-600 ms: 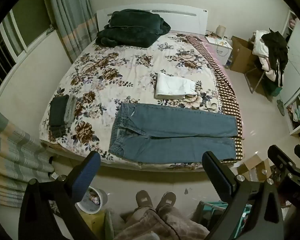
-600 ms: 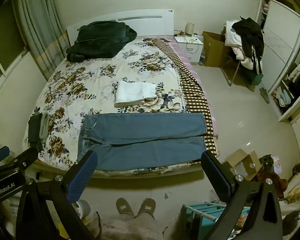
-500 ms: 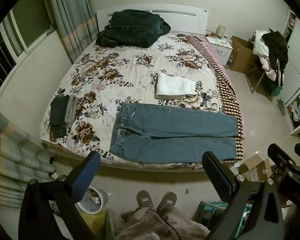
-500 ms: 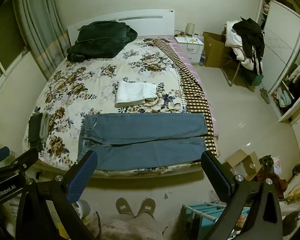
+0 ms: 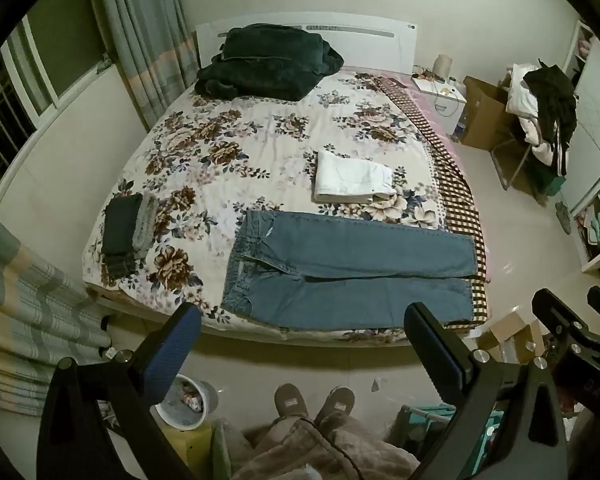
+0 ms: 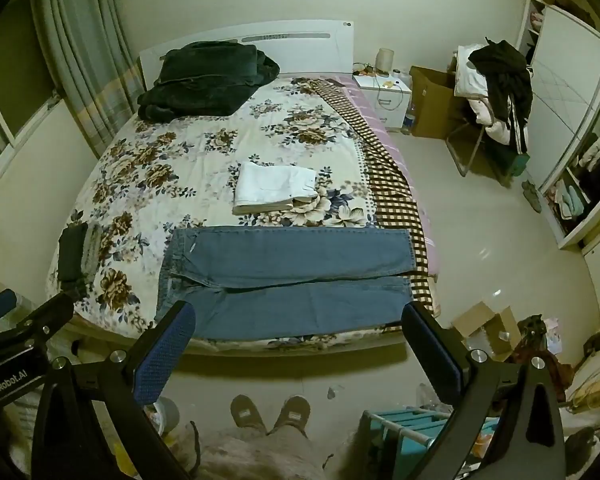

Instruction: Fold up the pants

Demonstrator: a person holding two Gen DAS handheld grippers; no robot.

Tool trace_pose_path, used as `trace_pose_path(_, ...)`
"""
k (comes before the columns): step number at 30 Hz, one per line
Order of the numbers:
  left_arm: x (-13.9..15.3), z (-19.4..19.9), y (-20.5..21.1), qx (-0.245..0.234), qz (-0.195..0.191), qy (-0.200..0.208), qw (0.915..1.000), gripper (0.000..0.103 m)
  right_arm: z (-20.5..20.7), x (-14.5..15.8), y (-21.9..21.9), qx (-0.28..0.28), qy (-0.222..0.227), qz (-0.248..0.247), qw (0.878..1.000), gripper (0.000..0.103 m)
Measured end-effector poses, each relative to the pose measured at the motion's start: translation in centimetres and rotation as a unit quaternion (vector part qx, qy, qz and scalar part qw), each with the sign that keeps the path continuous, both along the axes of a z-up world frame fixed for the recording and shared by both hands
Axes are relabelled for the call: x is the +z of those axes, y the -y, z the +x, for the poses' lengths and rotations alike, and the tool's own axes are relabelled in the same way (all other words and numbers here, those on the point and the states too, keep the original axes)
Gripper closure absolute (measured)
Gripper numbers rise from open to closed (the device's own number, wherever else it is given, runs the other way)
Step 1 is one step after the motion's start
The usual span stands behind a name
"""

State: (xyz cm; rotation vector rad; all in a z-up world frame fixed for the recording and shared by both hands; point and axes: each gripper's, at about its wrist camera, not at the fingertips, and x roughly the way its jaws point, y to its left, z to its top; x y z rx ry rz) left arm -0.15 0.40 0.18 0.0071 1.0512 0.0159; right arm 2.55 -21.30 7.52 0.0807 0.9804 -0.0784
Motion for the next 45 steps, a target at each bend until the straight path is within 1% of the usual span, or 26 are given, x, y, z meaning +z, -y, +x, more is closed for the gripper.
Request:
trace_pose_path(6,0.1,0.0,0.0,-0.001,-0.003,-0.001,1.0000,0.000,0.1,0.1,-0.4,0.000,0.000,-0.002,1.000,0.000)
trace_pose_path(8,0.9,0.0,0.3,0.000,-0.003,0.000,1.0000,0.000,-0.1,0.2,-0.6,0.000,0.000,-0.003,1.000,0.000)
trace_pose_path(16,0.9,-0.1,0.3,0.000,-0.003,0.000,1.0000,0.000,-0.6,0.6,-0.9,0.003,-0.001,-0.004,1.000,0.000)
trace_pose_path(17,0.7,-0.1,0.3,0.000,-0.003,0.001,1.0000,0.000,-1.9,-0.5,-0.5,0.007,-0.001,-0.005,1.000,0.000)
trace_pose_path(22,0.8,-0.1,0.1,-0.001,-0.004,0.002,1.0000,0.000,-2.4,-0.7,-0.6,0.009,-0.001,-0.006,1.000,0.000)
trace_pose_path(45,1.0,-0.1,0.1,0.000,-0.006,0.003,1.0000,0.000,-2.0,-0.4,-0.9,0.009,-0.002,-0.009,1.000,0.000)
